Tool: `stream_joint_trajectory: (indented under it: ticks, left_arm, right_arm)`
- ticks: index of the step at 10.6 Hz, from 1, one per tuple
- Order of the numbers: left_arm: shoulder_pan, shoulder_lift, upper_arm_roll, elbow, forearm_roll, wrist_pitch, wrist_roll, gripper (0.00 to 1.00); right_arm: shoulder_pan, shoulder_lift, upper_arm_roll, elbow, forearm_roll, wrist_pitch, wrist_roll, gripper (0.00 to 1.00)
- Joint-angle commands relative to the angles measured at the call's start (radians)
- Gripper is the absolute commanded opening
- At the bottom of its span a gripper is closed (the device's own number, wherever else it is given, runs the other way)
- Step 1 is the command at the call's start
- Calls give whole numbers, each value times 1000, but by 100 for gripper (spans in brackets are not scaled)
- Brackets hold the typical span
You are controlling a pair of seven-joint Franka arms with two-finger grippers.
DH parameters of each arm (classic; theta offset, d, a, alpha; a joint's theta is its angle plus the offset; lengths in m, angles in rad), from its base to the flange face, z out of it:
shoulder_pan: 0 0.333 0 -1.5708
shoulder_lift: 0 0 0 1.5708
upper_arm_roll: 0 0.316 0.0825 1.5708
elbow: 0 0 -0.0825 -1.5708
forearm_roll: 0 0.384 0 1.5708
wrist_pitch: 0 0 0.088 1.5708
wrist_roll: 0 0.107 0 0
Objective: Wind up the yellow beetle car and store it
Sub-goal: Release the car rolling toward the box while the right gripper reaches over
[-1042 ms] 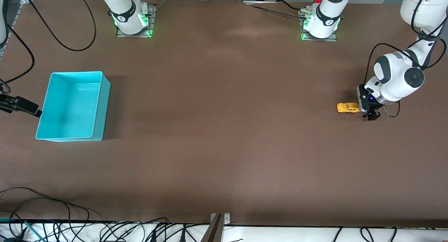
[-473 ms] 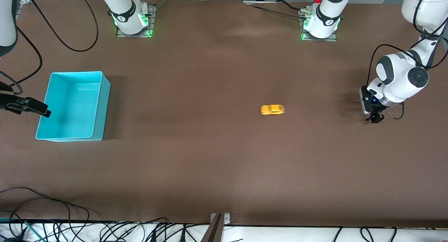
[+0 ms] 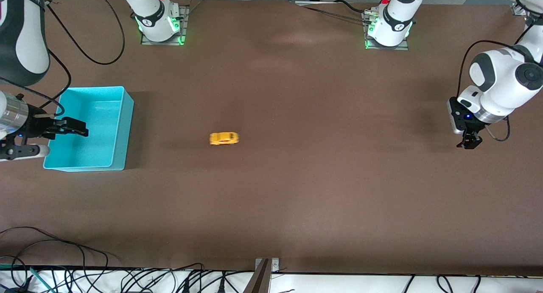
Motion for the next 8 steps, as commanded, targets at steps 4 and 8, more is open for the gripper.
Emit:
stream_joint_trajectory:
  ticks: [4,8]
  left_arm:
    - [-83,-204,42,-8,-19,-68,-22,100]
    - [-160,-229,102,127,-19,-270,-211,100]
  right_arm:
    - [0,20,-4,-117,-8,52,-356,100]
    - [2,11,3,-312,1,288,-930,100]
